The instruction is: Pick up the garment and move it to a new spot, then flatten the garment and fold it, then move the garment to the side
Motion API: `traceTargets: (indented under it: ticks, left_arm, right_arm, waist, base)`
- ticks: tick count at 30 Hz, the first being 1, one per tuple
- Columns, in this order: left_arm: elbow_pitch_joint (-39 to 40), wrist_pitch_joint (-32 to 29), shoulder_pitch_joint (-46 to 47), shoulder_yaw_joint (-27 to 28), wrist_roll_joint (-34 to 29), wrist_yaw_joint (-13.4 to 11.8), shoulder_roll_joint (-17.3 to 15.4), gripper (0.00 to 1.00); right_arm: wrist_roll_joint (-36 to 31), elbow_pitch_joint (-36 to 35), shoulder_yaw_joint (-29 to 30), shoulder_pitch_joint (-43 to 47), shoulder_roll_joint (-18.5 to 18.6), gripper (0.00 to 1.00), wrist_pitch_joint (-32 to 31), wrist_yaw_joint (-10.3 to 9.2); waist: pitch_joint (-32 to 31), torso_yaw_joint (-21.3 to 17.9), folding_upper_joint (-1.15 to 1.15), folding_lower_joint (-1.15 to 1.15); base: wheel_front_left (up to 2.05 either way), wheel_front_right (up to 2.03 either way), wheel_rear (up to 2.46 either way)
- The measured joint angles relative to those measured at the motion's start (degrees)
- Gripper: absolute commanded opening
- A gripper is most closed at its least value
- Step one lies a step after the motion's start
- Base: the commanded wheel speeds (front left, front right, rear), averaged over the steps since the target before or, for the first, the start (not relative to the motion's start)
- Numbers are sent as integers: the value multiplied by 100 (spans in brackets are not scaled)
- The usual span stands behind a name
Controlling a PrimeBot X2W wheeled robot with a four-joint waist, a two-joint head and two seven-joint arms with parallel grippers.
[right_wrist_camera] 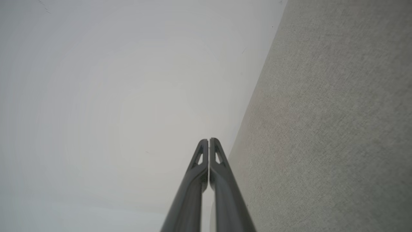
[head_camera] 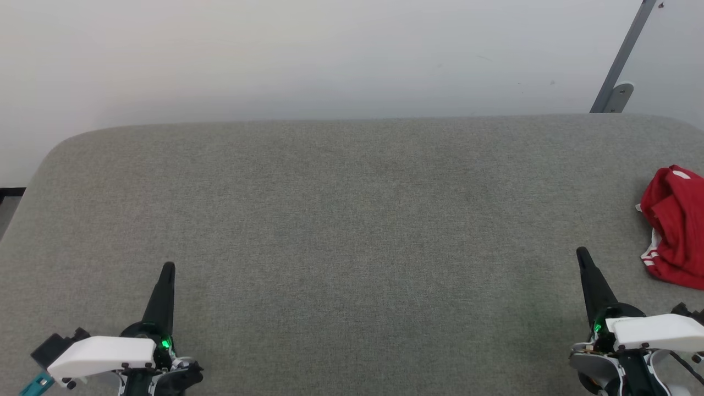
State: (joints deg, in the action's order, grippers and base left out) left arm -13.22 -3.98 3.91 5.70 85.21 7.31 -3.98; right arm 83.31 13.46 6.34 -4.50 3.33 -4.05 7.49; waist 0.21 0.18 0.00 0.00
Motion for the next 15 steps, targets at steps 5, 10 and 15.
traceTargets:
  ticks: [5, 10, 15]
  left_arm:
    - [-21, -55, 54, 10, 144, 0, 18, 0]
    - [-41, -109, 71, 21, 323, 0, 36, 0]
    - [-58, -158, 146, 35, 468, 0, 54, 0]
  right_arm:
    - [201, 12, 3, -47, -9, 0, -59, 0]
    - [403, 19, 4, -78, -18, 0, -109, 0]
    - [579, 27, 9, -88, -24, 0, -162, 0]
  waist:
    - [-1, -4, 0, 0]
    - [-1, -8, 0, 0]
    - [-2, -12, 0, 0]
  base:
    - [0, 0, 0]
    - [0, 0, 0]
    - [0, 0, 0]
